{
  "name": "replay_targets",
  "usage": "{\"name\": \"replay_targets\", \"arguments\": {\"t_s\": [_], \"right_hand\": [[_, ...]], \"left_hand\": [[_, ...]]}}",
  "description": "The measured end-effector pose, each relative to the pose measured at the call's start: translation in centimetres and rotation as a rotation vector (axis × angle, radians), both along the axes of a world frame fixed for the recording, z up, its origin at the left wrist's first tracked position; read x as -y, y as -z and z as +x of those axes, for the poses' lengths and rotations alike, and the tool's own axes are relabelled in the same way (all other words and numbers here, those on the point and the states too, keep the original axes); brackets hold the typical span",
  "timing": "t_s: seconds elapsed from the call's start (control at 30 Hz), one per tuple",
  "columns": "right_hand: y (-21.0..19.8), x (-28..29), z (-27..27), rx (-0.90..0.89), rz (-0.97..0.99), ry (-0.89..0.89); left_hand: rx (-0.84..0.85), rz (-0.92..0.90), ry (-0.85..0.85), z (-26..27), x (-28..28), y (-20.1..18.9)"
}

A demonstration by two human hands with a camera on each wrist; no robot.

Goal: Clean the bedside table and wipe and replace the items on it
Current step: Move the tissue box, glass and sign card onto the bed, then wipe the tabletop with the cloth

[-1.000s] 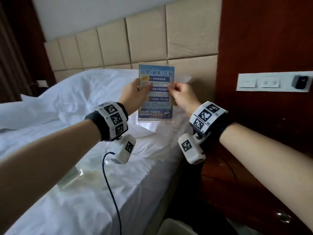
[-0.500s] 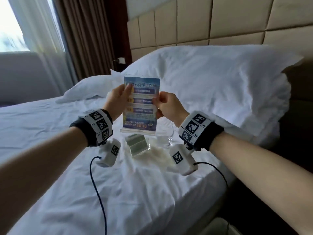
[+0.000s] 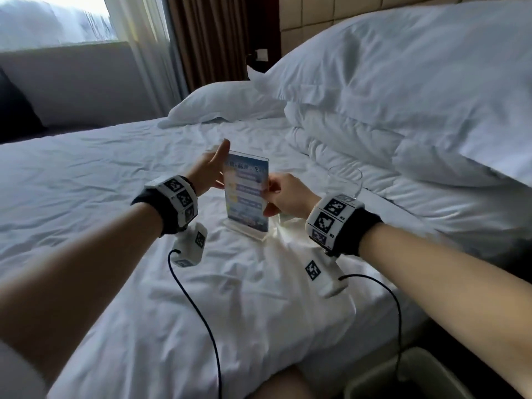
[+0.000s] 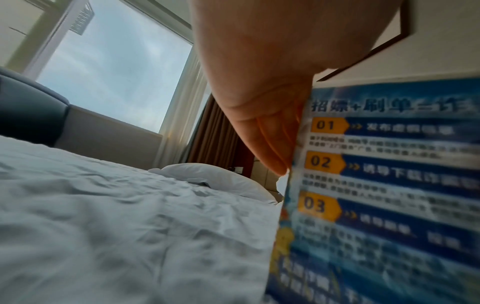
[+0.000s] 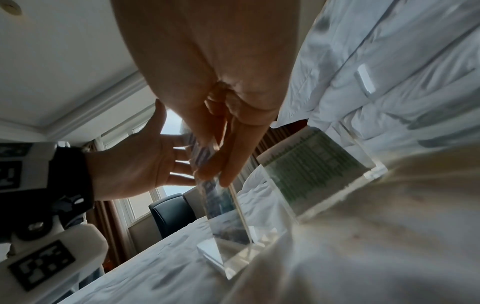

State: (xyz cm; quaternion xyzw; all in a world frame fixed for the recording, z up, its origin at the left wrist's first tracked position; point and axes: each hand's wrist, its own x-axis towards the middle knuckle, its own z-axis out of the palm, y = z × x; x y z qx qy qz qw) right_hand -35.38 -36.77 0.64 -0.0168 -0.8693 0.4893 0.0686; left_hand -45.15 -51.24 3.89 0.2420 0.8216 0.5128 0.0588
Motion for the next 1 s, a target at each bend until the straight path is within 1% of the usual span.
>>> {"name": "replay_targets", "arguments": {"t_s": [0.07, 0.17, 0.23, 0.33, 0.4, 0.47, 0.53, 0.63, 0.67, 0.77, 0.9, 1.0], "right_hand": [[0.0, -0.1, 0.5, 0.013, -0.025, -0.040], [-0.6, -0.4, 1.4, 0.018, -0.019, -0.022], [-1.2, -0.7, 2.1, 0.003, -0.024, 0.006], [-1.8, -1.6, 3.7, -0.017, -0.037, 0.007], [-2.0, -2.7, 5.2, -0.015, -0.045, -0.006], [-2.1, -4.1, 7.1, 0.009, -0.039, -0.025], [-2.0, -5.8, 9.0, 0.033, -0.018, -0.019], [-1.3, -8.6, 12.5, 0.063, 0.031, 0.042], [-0.9, -9.6, 13.3, 0.076, 0.047, 0.066], [1.0, -12.9, 16.2, 0.134, 0.063, 0.162], [5.4, -17.0, 21.0, 0.267, 0.040, 0.315], [8.9, -19.7, 24.4, 0.333, 0.065, 0.423]], "left_hand": [[-0.004, -0.003, 0.000, 0.3, 0.4, -0.1], [-0.049, 0.020, -0.024, 1.1, 0.1, -1.2], [-0.155, 0.000, -0.072, 1.6, -0.3, -2.3], [-0.346, -0.091, -0.172, 2.2, -0.9, -3.7], [-0.404, -0.156, -0.193, 2.8, -1.8, -4.5], [-0.453, -0.230, -0.179, 4.0, -3.5, -5.0], [-0.500, -0.272, -0.105, 6.0, -6.0, -5.4], [-0.537, -0.257, 0.098, 10.1, -11.0, -5.2], [-0.545, -0.260, 0.142, 11.2, -12.4, -5.0], [-0.503, -0.365, 0.253, 14.9, -16.4, -3.3], [-0.351, -0.442, 0.506, 19.6, -21.3, 1.2], [-0.281, -0.558, 0.648, 22.9, -24.8, 5.4]]}}
